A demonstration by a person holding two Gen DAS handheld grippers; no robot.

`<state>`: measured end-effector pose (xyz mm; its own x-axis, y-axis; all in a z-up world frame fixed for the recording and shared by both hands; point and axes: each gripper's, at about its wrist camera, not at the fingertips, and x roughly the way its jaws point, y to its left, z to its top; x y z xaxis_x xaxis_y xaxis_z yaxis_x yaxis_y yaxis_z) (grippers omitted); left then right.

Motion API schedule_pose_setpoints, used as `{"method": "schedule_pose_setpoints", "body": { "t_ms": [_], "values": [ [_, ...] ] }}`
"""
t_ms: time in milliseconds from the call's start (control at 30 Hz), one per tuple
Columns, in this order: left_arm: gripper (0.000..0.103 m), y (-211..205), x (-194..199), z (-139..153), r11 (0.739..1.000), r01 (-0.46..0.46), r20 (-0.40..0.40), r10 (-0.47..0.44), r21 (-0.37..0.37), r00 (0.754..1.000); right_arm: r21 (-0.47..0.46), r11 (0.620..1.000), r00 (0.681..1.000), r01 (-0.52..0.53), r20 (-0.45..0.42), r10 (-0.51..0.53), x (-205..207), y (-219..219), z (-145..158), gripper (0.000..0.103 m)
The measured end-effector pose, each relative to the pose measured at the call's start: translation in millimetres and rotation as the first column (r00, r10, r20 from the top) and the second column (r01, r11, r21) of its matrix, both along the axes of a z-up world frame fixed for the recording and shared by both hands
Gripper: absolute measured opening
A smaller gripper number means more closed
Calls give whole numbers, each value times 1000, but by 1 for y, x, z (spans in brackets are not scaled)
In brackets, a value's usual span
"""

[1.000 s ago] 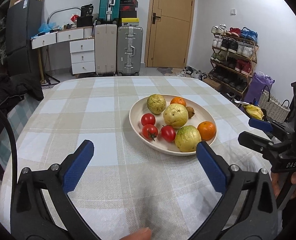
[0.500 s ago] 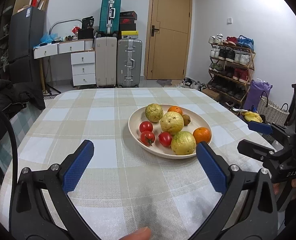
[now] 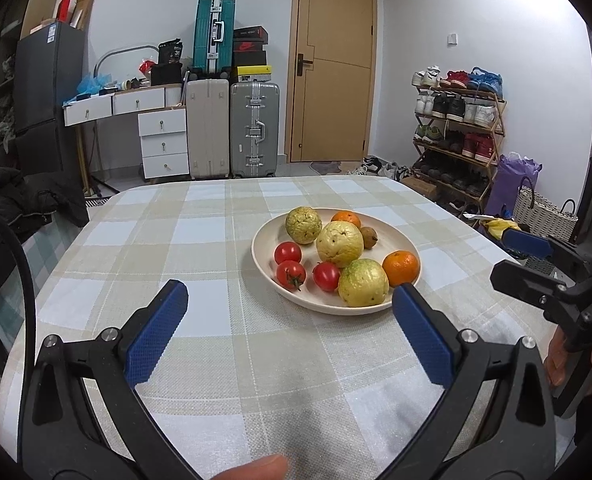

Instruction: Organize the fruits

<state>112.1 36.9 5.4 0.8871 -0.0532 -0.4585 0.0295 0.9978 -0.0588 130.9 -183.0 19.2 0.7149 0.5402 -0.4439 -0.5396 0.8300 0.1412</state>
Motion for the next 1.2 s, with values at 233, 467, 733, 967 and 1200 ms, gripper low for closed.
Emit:
{"method": "schedule_pose_setpoints", "body": {
  "t_ms": [233,467,733,967,1200],
  "values": [
    [102,-1,2,0,1000,4,-3,-4,1,1000,-27,1000,1000,-8,9,8,-4,5,1,103],
    [102,-1,2,-1,1000,4,-4,-4,2,1000,-28,1000,1000,-10,9,10,-5,5,2,103],
    [102,-1,2,-1,1000,3,-4,-3,3,1000,-29,1000,1000,-11,5,11,-4,4,2,103],
    [102,-1,2,-1,1000,4,-4,-4,4,1000,-30,999,1000,-11,6,11,-5,4,2,103],
    [102,-3,3,-2,1000,12,2,-12,13,1000,-29,1000,1000,-11,5,11,-4,4,2,103]
  ]
}}
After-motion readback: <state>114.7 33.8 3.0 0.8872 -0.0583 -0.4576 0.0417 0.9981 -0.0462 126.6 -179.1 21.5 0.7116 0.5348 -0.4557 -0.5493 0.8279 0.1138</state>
